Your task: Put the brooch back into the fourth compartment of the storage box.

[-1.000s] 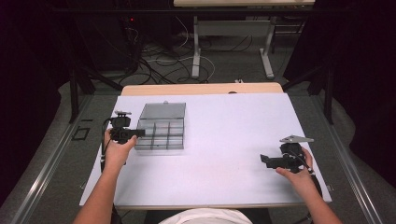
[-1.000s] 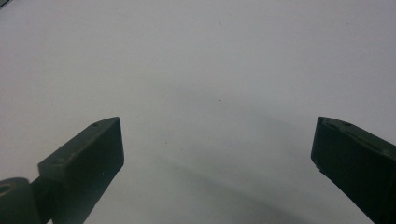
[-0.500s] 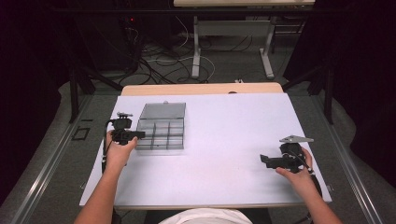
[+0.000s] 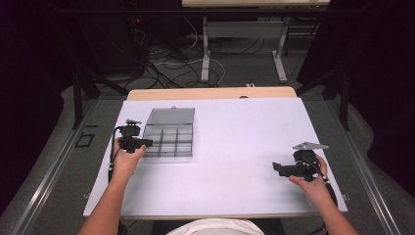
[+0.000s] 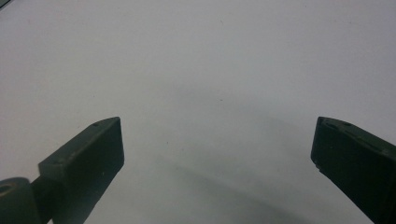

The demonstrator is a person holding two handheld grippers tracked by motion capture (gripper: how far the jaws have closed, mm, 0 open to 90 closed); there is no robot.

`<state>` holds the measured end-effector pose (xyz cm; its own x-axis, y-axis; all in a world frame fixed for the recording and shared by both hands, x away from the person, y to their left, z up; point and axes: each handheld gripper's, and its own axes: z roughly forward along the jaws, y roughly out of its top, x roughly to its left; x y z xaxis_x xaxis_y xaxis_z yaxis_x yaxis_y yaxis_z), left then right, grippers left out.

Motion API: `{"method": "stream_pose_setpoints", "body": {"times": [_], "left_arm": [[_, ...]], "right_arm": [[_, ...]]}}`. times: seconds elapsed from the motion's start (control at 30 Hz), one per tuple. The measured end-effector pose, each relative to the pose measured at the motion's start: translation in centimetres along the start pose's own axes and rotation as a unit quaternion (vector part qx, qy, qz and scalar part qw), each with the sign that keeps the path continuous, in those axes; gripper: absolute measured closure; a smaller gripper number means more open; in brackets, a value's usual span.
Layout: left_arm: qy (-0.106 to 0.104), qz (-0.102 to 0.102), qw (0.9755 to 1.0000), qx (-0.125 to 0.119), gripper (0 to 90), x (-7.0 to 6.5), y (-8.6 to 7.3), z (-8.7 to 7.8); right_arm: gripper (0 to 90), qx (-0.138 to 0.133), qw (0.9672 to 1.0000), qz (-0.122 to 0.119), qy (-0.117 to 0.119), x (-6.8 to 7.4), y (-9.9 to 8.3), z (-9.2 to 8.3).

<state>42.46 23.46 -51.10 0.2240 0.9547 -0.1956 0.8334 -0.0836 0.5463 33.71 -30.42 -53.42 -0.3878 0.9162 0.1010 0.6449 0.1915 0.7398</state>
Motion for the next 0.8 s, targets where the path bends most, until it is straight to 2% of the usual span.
{"method": "stream_pose_setpoints", "body": {"times": [0.1,0.13,0.23,0.43,0.47,0.8], "left_arm": [[0.001,0.004,1.0000,0.002,77.0,-0.02,-0.01,0.22],[0.001,0.010,0.9999,0.011,77.0,0.00,0.07,0.15],[0.009,0.013,0.9998,0.006,76.9,-0.14,0.00,0.48],[0.013,0.021,0.9995,0.017,76.8,-0.28,-0.01,0.65],[0.018,0.022,0.9995,0.012,76.8,-0.33,-0.06,0.74],[0.018,0.018,0.9996,0.011,76.4,-0.08,-0.19,0.96]], "right_arm": [[2.5,0.000,1.0000,-0.001,0.001,-0.03,0.00,0.03],[2.5,0.001,1.0000,0.001,0.001,-0.01,0.00,0.02],[2.6,0.000,1.0000,-0.001,0.002,-0.09,-0.01,0.08],[2.6,0.000,1.0000,-0.001,0.002,-0.09,0.01,0.06],[2.6,0.000,1.0000,-0.001,0.002,-0.08,0.03,0.07],[2.6,0.001,1.0000,-0.003,0.003,-0.01,0.03,0.04]]}}
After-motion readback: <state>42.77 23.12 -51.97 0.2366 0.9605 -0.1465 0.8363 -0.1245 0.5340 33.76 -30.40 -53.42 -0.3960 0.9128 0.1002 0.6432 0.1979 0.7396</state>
